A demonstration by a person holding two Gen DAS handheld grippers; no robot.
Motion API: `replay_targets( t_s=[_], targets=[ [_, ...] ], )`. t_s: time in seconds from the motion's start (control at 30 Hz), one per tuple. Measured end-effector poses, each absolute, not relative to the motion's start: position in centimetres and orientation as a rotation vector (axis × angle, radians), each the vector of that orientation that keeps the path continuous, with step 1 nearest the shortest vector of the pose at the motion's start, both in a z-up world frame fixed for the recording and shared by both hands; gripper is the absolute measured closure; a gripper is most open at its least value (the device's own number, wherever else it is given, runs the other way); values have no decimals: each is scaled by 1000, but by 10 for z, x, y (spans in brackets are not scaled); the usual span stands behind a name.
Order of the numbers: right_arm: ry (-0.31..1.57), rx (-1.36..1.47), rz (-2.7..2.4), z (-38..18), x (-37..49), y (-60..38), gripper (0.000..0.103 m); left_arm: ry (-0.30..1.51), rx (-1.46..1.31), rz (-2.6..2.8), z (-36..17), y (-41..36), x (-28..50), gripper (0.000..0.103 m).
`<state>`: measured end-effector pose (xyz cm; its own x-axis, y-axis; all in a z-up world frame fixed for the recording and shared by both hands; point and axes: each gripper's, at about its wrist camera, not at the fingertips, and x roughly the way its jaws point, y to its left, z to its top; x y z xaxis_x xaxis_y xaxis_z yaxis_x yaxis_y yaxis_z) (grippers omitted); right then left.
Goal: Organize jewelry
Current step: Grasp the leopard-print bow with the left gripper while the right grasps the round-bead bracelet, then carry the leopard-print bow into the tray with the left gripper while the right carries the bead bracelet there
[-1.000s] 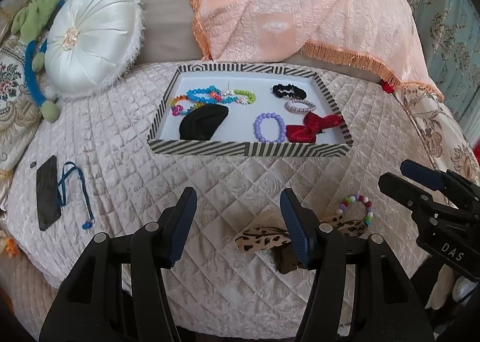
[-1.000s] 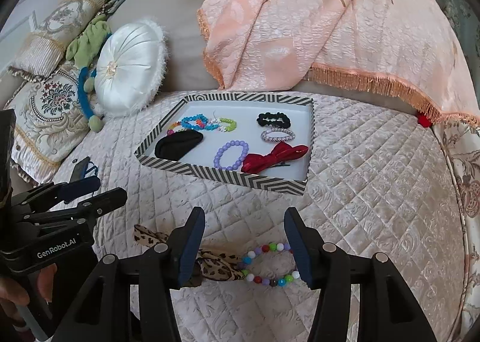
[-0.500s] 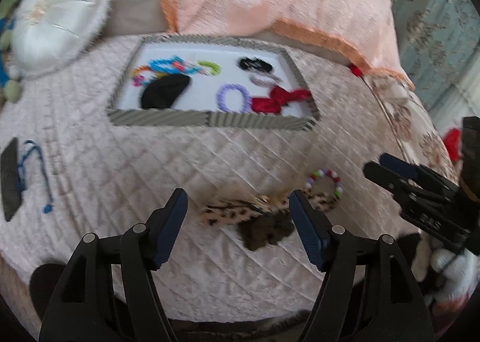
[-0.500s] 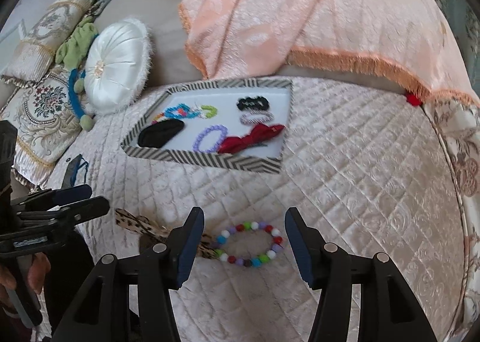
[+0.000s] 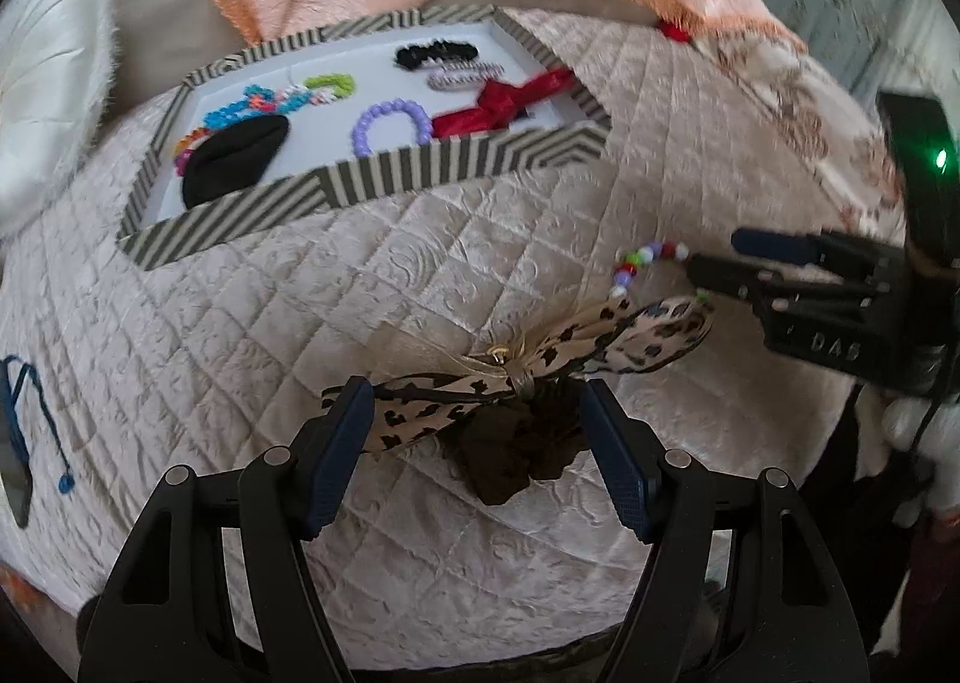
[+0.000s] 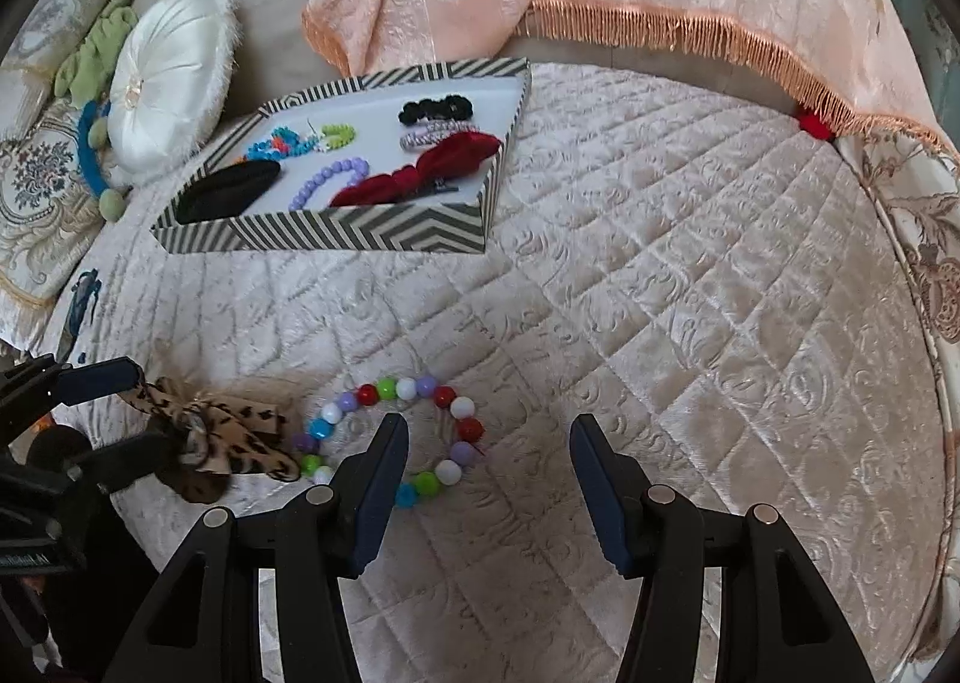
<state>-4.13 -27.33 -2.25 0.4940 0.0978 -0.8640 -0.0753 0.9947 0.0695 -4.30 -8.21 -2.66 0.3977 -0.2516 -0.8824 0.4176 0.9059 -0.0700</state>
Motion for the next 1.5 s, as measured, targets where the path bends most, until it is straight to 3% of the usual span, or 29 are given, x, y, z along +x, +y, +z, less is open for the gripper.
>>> replay_targets(
  t_s=[0.37,0.47,0.53,0.7,0.73,0.93,1.3,1.5],
  targets=[
    [1028,3,146,-33,-32,-266,50,1118,133,-482,-47,-84,-31,32],
    [1029,-11,150,-39,-31,-262,57,1116,103,-492,-48,-80,-31,35],
    [1013,-43,147,-40,-33,-258,61,1114,98,-495,-48,-80,-32,45],
    [990,-65,140,-39,-34,-259,88,1092,103,-486,-47,-81,-36,60],
    [985,-64,142,-38,-35,-259,89,1086,97,-481,-46,-80,-37,62],
    [951,-24,157,-24,-42,-260,90,1077,45,-462,-39,-71,-42,71],
    [863,-39,193,20,-50,-249,95,1045,13,-403,-24,-57,-43,77],
    [894,-15,189,15,-46,-254,95,1037,3,-385,-21,-51,-43,78]
  ],
)
